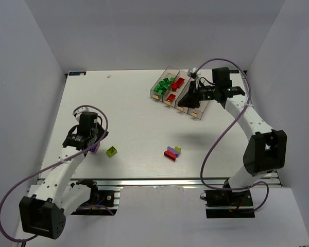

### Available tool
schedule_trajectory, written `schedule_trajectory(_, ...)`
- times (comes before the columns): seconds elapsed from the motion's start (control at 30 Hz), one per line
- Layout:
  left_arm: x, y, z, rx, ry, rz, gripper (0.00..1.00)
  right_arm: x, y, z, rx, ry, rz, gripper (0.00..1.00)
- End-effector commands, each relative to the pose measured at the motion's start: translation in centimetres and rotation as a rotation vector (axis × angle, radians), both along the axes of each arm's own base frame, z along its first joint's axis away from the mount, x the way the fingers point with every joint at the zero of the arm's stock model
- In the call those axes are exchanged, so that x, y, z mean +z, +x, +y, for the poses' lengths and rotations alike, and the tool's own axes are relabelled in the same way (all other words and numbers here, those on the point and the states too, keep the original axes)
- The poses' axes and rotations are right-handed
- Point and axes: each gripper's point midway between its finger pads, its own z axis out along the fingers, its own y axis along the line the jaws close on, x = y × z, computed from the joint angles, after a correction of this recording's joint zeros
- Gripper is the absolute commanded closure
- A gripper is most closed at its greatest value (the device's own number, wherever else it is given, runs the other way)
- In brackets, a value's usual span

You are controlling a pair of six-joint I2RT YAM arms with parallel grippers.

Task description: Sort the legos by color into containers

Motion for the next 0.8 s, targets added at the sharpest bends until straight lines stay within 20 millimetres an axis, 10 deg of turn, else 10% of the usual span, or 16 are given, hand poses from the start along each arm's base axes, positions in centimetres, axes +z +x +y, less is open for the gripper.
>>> schedule_trajectory(0.0, 1.0, 1.1, 2.9, 0.043, 0.089, 0.006, 0.74, -0.5, -2.6, -0.5, 0.001, 0.021, 0.024, 0.8)
schedule_trajectory(0.3, -1.9, 4.0, 8.9, 0.093, 0.156, 0.129, 0.35, -2.6, -6.1, -2.9, -0.117, -0.058, -0.022, 0.43)
schedule_trajectory(0.77, -7.4, 9.2, 9.7, -0.028, 0.194, 0.251, 0.34, -4.2, -8.1, -3.9, -0.146, -0.076, -0.016, 0.38)
